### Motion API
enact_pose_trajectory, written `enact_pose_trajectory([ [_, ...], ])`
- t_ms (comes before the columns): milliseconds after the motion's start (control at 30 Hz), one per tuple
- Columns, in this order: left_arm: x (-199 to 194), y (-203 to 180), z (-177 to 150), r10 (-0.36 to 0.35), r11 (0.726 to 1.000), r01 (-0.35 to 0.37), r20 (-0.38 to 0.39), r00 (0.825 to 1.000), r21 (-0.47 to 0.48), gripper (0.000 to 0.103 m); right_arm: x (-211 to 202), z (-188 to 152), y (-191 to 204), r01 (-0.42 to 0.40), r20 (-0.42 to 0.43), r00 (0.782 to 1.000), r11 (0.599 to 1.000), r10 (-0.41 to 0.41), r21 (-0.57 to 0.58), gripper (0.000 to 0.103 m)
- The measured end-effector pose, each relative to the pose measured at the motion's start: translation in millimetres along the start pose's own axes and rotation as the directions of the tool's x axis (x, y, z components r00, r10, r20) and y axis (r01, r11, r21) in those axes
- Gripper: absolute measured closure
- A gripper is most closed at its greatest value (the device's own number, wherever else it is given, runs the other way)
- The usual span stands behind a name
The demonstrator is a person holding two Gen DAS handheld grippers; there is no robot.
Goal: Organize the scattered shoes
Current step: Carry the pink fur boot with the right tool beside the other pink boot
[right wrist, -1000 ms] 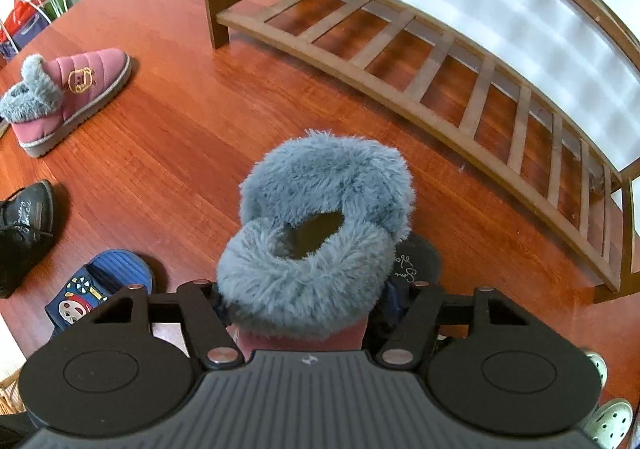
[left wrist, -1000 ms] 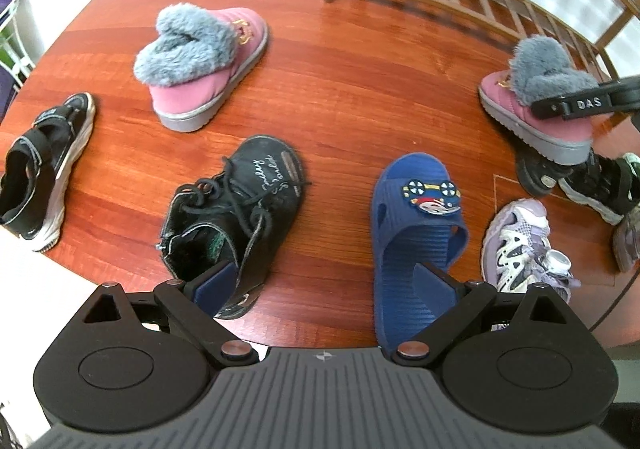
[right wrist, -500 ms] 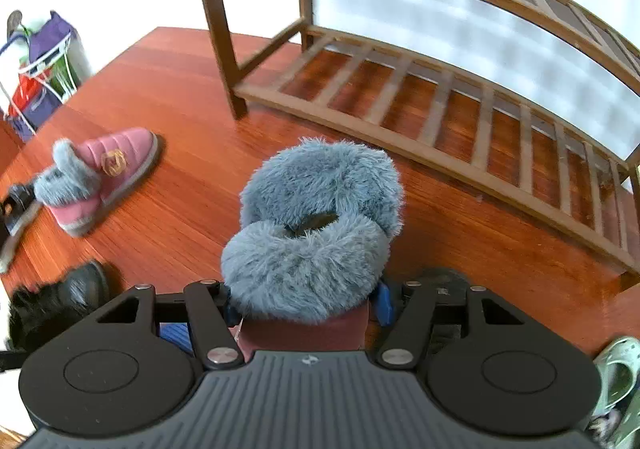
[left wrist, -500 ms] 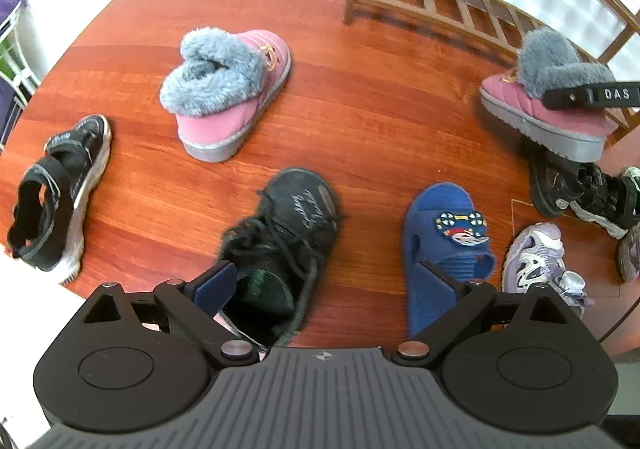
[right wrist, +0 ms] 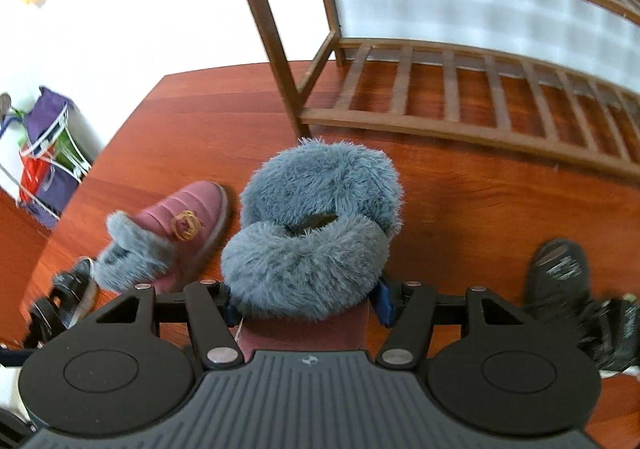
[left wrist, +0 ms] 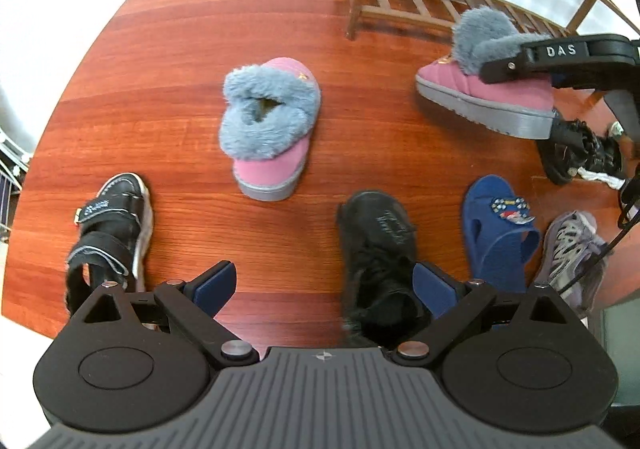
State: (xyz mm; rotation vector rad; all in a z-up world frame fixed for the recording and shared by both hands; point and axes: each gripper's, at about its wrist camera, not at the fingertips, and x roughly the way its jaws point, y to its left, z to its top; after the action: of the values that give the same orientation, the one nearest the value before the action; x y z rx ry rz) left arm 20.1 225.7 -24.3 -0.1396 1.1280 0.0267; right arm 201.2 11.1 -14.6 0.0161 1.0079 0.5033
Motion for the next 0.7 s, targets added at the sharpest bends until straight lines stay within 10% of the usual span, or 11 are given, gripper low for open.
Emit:
enact_pose_trajectory([
  [700,-18,84,-18,-0.007,0.994,0.012,0.046,0.999,-0.107,0.007,28,44,170,-0.124,0.07,0.989,0.991,0.127,-0.045,0.037],
])
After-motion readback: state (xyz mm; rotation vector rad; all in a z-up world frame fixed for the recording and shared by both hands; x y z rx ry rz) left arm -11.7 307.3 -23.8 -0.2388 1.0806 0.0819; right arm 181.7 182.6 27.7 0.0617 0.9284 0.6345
